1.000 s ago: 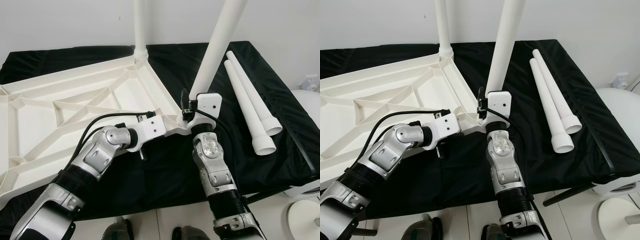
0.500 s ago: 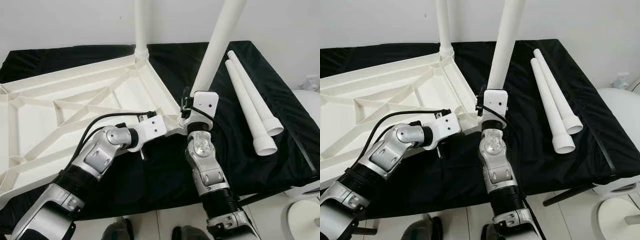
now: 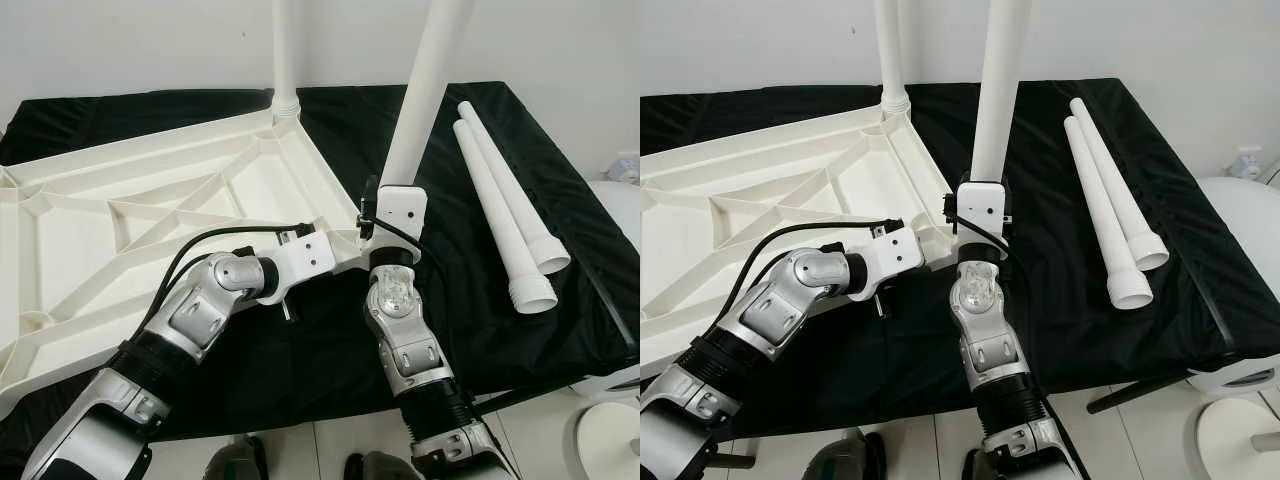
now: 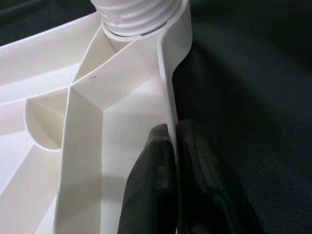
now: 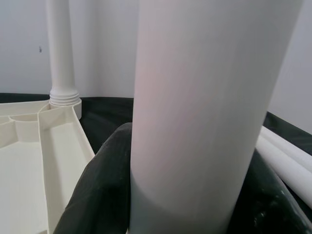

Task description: Building children table

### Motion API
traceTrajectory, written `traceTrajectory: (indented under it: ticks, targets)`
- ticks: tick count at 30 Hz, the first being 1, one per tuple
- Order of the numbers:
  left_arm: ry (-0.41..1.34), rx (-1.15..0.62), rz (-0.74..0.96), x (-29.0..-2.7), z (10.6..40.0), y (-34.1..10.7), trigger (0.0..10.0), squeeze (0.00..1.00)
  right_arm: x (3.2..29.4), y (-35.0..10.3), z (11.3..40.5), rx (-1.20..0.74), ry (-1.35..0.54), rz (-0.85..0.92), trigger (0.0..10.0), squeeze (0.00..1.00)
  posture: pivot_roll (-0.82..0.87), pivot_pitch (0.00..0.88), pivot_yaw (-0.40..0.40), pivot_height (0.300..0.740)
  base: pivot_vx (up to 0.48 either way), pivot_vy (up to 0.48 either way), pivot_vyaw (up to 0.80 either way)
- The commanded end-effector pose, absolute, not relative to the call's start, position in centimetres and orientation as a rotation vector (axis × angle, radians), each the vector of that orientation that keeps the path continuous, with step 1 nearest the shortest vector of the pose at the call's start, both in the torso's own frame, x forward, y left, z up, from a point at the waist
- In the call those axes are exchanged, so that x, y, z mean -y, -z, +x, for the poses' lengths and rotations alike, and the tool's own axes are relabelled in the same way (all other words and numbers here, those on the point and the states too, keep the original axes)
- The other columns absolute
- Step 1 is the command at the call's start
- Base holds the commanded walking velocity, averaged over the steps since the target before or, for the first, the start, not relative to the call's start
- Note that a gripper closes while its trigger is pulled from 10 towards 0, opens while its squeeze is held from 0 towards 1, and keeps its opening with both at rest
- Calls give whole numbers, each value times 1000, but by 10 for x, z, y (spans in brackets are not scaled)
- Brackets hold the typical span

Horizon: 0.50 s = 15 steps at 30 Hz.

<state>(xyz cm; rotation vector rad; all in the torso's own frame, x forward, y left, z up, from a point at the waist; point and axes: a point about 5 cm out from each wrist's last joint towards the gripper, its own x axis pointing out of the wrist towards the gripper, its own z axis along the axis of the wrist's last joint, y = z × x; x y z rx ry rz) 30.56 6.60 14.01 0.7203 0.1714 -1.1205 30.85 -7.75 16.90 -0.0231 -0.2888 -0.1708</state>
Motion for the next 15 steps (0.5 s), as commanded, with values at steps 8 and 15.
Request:
traceTrajectory:
  ticks: [8, 15]
  targets:
    - [1100, -201, 749, -74, 304, -135, 10000, 0, 114, -131, 308, 79, 438, -78, 10000, 0, 16, 87, -8, 740, 0, 0, 0]
    - [1102, -199, 750, -74, 304, -135, 10000, 0, 116, -133, 313, 70, 430, -69, 10000, 0, 16, 84, -3, 740, 0, 0, 0]
